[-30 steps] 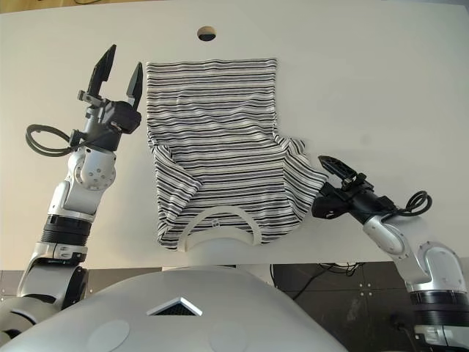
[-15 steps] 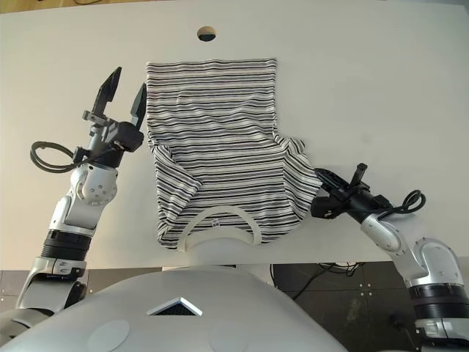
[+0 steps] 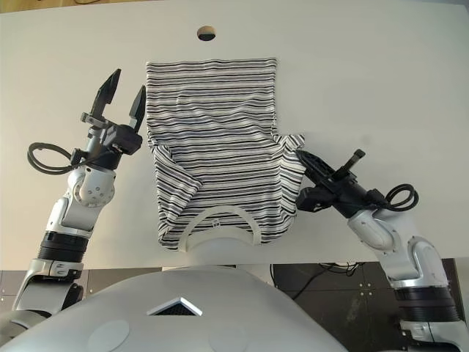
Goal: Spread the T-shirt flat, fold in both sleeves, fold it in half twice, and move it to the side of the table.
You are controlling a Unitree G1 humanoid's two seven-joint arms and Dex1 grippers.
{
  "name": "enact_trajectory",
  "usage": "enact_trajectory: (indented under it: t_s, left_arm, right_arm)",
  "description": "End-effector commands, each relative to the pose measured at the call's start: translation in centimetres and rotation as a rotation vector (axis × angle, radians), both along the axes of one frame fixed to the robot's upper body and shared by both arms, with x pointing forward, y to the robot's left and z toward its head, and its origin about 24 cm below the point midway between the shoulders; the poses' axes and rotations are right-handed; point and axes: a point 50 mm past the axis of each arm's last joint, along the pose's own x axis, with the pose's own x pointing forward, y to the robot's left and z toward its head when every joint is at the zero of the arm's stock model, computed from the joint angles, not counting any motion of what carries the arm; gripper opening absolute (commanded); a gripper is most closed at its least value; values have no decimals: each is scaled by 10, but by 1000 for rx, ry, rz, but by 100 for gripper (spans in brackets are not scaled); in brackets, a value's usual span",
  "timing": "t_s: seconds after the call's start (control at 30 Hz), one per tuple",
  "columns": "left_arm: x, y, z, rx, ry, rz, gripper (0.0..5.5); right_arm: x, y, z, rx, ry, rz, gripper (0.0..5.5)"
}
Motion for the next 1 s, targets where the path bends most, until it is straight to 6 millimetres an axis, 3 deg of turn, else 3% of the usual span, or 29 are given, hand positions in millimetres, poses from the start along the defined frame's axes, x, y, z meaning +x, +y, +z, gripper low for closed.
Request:
enact_trajectory:
  t_s: [0.03,0.3,0.47,0.67,0.8,0.87,0.93,1.0]
  left_arm:
    - [-2,3,-5,22,25,-8,223]
    - [-5,-9,-9,48,39,-81,223]
    - [-2,-9,-8,64,38,-92,223]
    - [1,-6,-7,110,48,-127,223]
    - [-14,13,0,186,89,-228,223]
    - [-29,35,5,249,176,-284,223]
    - [-46,63,7,308,309,-304,223]
    - [-57,91,3,440,437,-269,236]
  right_arm:
    - [5,10,1,-3,-6,40,11]
    - [4,51,-24,-50,101,272,11]
    - [4,59,-22,-68,133,355,91]
    - [6,50,-9,-35,131,333,205]
    - [9,42,3,13,105,283,278]
    - [3,23,11,12,155,225,315]
    - [-4,-5,23,-11,197,142,315]
    - [-14,-27,22,-120,260,81,319]
